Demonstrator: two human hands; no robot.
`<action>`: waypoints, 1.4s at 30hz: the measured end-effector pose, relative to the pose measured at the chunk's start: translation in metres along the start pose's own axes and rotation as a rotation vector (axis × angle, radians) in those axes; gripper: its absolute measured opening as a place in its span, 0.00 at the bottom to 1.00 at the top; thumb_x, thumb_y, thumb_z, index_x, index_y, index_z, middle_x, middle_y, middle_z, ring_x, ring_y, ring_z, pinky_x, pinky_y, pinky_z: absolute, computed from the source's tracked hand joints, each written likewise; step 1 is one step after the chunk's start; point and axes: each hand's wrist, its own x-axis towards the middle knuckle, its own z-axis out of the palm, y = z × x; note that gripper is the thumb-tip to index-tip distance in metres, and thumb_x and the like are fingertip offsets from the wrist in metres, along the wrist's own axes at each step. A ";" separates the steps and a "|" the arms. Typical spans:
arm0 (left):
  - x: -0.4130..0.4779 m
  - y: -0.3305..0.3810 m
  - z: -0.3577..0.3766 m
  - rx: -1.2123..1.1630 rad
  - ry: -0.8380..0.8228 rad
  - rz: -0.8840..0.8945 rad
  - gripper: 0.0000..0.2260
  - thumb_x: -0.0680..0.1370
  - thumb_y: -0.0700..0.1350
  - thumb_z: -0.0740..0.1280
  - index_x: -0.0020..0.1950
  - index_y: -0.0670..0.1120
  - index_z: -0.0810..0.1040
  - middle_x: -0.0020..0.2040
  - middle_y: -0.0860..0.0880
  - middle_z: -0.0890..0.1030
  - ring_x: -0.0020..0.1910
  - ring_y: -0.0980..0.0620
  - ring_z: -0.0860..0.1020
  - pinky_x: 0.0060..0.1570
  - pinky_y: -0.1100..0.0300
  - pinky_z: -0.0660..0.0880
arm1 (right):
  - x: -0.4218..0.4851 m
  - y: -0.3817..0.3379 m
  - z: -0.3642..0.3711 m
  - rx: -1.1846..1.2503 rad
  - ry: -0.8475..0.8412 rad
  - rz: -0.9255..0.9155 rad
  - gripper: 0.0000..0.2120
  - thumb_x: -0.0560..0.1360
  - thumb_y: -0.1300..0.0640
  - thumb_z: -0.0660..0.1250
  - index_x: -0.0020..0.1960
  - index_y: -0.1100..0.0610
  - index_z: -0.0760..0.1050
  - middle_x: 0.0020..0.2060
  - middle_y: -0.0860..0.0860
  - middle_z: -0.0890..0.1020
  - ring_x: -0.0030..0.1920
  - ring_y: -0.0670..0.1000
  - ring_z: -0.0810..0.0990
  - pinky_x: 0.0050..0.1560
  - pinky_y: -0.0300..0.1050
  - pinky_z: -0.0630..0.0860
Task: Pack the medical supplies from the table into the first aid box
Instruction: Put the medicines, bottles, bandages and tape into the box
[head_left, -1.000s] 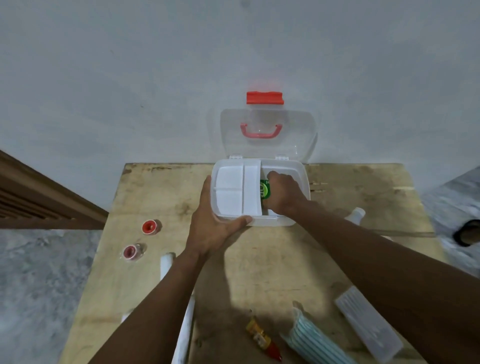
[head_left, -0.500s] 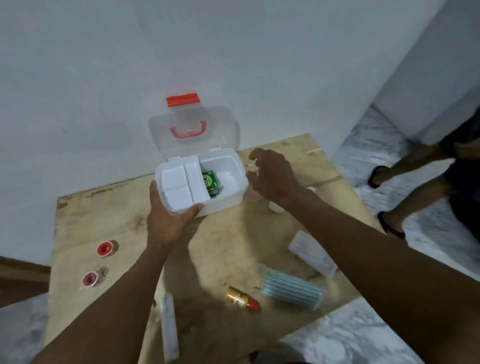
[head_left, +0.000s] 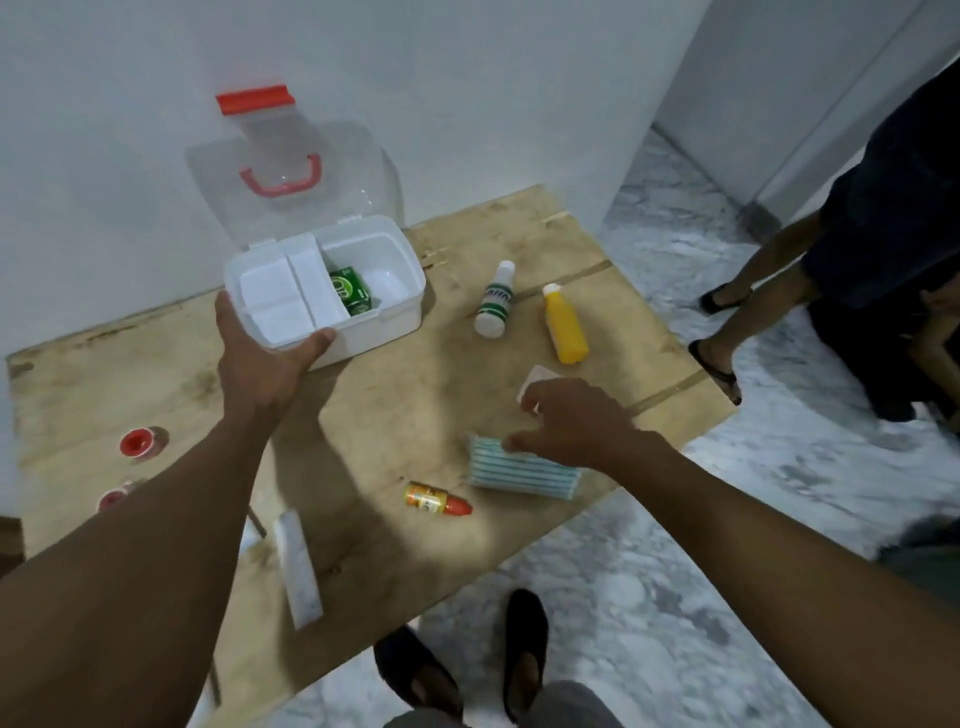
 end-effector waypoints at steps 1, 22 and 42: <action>0.000 0.000 0.000 0.004 0.001 -0.005 0.47 0.66 0.56 0.79 0.77 0.54 0.55 0.71 0.51 0.72 0.69 0.46 0.71 0.64 0.58 0.65 | -0.003 -0.001 0.005 -0.050 -0.038 -0.020 0.32 0.68 0.34 0.71 0.66 0.51 0.72 0.64 0.50 0.76 0.64 0.53 0.74 0.59 0.49 0.72; -0.001 0.002 0.000 -0.096 -0.031 0.021 0.47 0.66 0.51 0.80 0.77 0.53 0.56 0.64 0.58 0.72 0.64 0.51 0.72 0.60 0.59 0.67 | 0.030 -0.060 -0.046 0.005 0.118 -0.177 0.22 0.69 0.44 0.70 0.59 0.49 0.71 0.51 0.54 0.78 0.52 0.57 0.79 0.43 0.45 0.71; 0.009 0.006 0.001 -0.120 -0.039 0.026 0.41 0.66 0.50 0.81 0.71 0.59 0.60 0.60 0.70 0.73 0.59 0.70 0.74 0.50 0.68 0.77 | 0.175 -0.160 -0.097 -0.467 -0.074 -0.485 0.10 0.72 0.58 0.68 0.52 0.57 0.73 0.50 0.55 0.79 0.50 0.53 0.77 0.46 0.44 0.74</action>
